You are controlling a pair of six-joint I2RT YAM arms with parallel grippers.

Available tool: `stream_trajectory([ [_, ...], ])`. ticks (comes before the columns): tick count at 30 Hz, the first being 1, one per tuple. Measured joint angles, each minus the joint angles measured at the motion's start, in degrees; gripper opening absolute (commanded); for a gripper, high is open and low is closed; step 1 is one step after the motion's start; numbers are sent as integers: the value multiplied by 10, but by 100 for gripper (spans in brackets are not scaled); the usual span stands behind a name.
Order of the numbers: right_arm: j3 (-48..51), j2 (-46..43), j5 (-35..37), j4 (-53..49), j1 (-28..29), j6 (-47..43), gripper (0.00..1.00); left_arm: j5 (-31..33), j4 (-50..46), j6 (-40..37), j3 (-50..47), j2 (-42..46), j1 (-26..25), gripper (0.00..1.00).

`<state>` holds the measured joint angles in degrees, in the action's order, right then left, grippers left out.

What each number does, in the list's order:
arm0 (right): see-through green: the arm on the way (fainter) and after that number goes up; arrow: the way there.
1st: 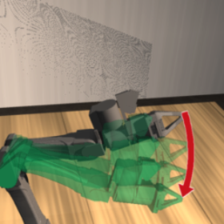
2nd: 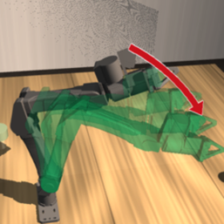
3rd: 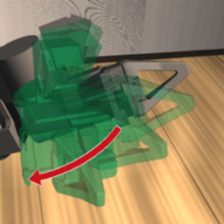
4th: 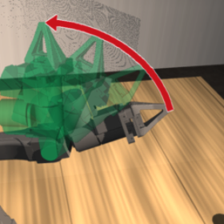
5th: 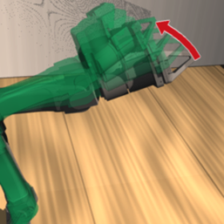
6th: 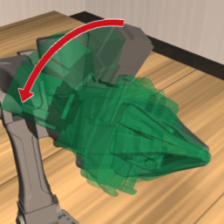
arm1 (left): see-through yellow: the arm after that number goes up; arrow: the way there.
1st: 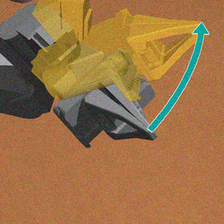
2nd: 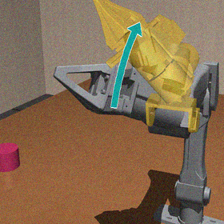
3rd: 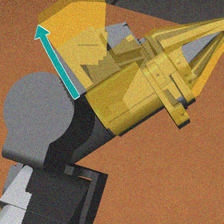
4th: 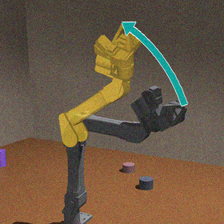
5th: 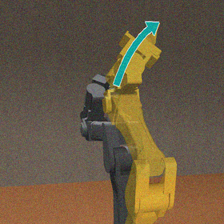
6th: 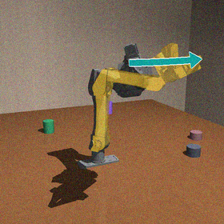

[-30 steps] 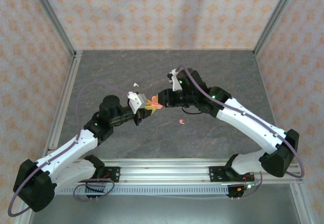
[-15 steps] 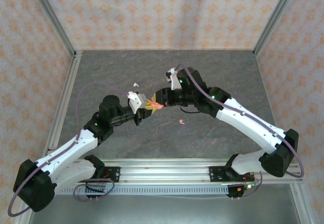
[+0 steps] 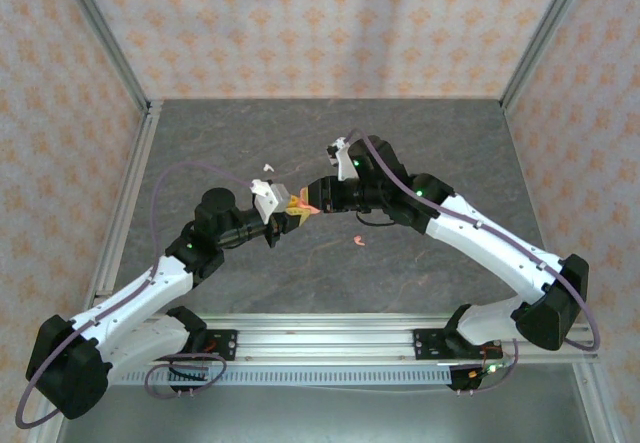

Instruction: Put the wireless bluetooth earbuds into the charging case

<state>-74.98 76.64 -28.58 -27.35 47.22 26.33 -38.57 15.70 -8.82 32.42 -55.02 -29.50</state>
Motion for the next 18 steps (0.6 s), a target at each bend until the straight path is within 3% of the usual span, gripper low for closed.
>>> stream_trajectory([
  [13, 11, 3, -22, 12, 1, 17, 17, 0, 5, 5, 0, 0, 0, 0],
  [18, 8, 14, -23, 13, 1, 21, 30, 0, 2, 5, 0, -2, 0, 0],
])
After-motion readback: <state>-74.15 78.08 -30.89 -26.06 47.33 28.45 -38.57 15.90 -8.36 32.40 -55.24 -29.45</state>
